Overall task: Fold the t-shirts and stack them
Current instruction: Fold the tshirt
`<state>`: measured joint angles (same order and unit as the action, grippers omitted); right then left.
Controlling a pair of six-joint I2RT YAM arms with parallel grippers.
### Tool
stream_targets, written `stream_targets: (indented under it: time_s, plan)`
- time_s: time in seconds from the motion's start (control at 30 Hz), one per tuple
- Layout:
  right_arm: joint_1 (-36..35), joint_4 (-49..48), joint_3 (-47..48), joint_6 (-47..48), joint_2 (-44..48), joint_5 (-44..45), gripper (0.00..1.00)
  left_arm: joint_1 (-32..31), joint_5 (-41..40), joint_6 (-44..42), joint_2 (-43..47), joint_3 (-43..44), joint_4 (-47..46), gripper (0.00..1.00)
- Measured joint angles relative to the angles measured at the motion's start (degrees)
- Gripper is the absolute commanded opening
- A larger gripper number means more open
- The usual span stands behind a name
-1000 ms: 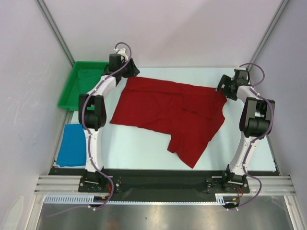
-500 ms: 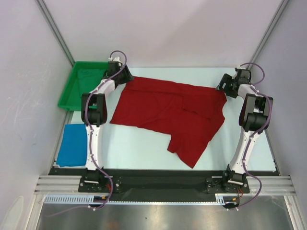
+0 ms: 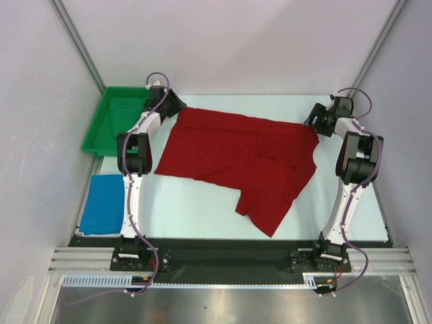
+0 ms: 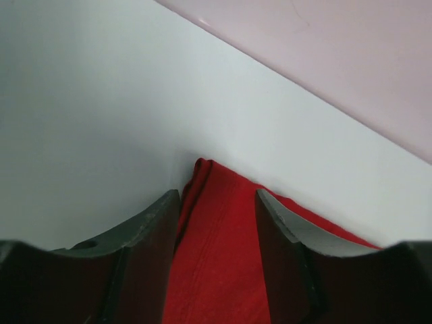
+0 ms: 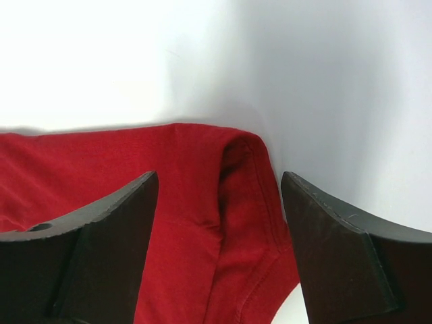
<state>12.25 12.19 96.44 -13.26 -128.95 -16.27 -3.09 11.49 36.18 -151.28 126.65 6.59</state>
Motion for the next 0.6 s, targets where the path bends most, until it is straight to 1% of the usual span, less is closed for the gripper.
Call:
stream_targets:
  time_s: [0.03,0.17,0.37,0.5,0.57,0.6]
  plan:
    - [0.0,-0.04,0.04,-0.02,-0.09,-0.17,0.78,0.15,0.02,1.11,-0.02,0.0,-0.02,0.57]
    - [0.0,-0.15,0.87,-0.04,-0.79,-0.83,0.77,0.44,0.07,4.59,-0.02,0.0,0.09,0.57]
    - [0.0,-0.13,1.07,-0.13,-0.92,-1.22,0.75,0.59,-0.37,8.02,-0.31,0.37,0.35,0.53]
    - [0.0,-0.13,1.07,-0.13,-0.92,-1.22,0.75,0.59,-0.17,9.14,-1.09,1.2,0.83,0.39]
    - [0.0,-0.13,1.07,-0.13,-0.94,-1.31,0.74,0.59,0.11,9.44,-1.42,1.42,0.85,0.35]
    - [0.0,-0.13,1.09,-0.13,-0.94,-1.42,0.74,0.59,0.26,9.53,-1.53,1.44,0.83,0.32]
